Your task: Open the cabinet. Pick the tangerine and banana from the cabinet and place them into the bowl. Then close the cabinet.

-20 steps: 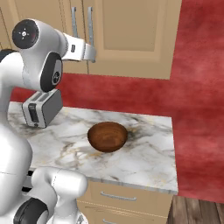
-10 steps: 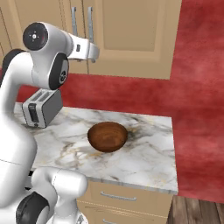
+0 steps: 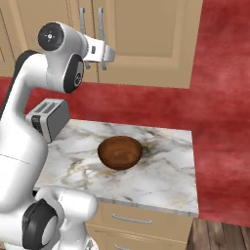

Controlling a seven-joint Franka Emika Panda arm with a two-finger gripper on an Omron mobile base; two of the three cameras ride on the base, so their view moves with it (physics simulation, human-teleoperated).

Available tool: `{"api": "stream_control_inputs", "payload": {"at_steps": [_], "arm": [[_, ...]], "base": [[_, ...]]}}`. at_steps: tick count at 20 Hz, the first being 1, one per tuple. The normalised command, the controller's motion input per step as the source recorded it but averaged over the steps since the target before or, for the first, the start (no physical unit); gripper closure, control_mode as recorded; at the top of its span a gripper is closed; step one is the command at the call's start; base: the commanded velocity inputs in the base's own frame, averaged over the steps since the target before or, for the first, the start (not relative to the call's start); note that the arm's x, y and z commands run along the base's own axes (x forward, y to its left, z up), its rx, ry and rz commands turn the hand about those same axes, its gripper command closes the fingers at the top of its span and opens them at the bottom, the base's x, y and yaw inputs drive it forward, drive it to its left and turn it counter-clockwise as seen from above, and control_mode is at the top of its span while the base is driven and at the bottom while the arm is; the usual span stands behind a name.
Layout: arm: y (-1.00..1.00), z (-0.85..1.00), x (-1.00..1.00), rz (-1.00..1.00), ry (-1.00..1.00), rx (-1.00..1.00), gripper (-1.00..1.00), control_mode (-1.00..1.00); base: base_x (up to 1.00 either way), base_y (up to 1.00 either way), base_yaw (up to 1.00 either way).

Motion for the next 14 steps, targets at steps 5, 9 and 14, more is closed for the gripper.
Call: {"api": "stream_control_inputs", "payload": {"at_steps": [5,9,14], "arm": [[-0.09,0.00,0.34,0.00,0.00,0.00,-1.00,-1.00],[-0.11,0.00,0.36,0.00,0.00,0.00,-1.00,-1.00],[-0.09,0.00,0.38,0.00,0.00,0.00,-1.00,-1.00]], "base": [[0.00,0.00,0.00],[0.00,0.00,0.00],[0.00,0.00,0.00]]}}
